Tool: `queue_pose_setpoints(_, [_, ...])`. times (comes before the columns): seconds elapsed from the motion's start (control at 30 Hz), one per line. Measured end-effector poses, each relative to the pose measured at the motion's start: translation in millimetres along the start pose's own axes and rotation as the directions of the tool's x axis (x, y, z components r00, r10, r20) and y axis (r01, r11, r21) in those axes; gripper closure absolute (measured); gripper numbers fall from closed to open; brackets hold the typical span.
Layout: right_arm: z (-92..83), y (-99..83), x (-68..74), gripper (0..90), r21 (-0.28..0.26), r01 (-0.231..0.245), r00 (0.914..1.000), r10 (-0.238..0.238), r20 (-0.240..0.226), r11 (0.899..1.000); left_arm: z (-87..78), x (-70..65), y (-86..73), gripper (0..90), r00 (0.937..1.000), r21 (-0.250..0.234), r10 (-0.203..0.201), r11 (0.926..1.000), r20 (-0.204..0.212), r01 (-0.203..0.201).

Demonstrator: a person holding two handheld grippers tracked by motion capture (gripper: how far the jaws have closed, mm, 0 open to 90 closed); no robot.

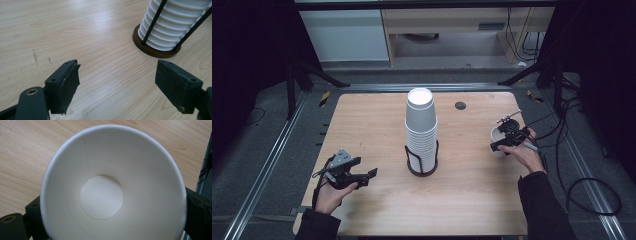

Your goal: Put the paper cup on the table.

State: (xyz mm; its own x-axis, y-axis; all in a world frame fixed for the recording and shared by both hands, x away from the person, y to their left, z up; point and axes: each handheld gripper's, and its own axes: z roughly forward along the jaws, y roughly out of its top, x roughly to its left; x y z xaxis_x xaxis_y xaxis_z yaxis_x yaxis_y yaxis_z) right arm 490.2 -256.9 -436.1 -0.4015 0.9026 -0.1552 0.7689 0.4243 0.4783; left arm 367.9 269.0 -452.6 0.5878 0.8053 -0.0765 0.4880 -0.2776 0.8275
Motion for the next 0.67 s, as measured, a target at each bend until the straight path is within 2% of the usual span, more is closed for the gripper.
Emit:
queue_pose_setpoints(0.17, [-1.3, 0.1, 1.3, 2.6, -0.002, -0.007, 0.9999, 0.007, -0.011, 1.000, -0.6, 0.1, 0.4, 18.4, 1.0000, -0.002, 0.000, 1.0000, 0.000, 0.000])
queue_pose_setpoints(0.33, [-11.6, 1.8, 1.2, 1.0, -0.046, -0.013, 0.9999, 0.013, -0.011, 0.999, -0.9, 0.5, 0.4, 18.4, 1.0000, -0.001, 0.000, 1.0000, 0.000, 0.000])
queue_pose_setpoints(0.43, [-27.0, 2.2, 1.5, 0.9, -0.104, -0.020, 0.9998, 0.020, -0.003, 0.994, -1.6, 0.4, 0.7, 18.2, 1.0000, -0.001, -0.001, 1.0000, -0.002, 0.001])
queue_pose_setpoints(0.5, [-30.2, 1.7, 1.7, 1.0, -0.117, -0.022, 0.9998, 0.022, -0.001, 0.993, -1.7, 0.3, 0.7, 18.2, 1.0000, -0.004, -0.003, 1.0000, -0.003, 0.003])
queue_pose_setpoints(0.57, [-42.7, -3.2, 4.7, 1.6, -0.170, -0.033, 0.9994, 0.032, -0.010, 0.985, -2.1, 0.4, 0.8, 17.9, 1.0000, -0.006, -0.006, 1.0000, -0.004, 0.006])
queue_pose_setpoints(0.67, [-49.7, -7.5, 8.8, 1.4, -0.191, -0.032, 0.9994, 0.029, -0.018, 0.981, -2.5, 1.3, 0.5, 17.8, 1.0000, -0.004, -0.006, 1.0000, -0.008, 0.006])
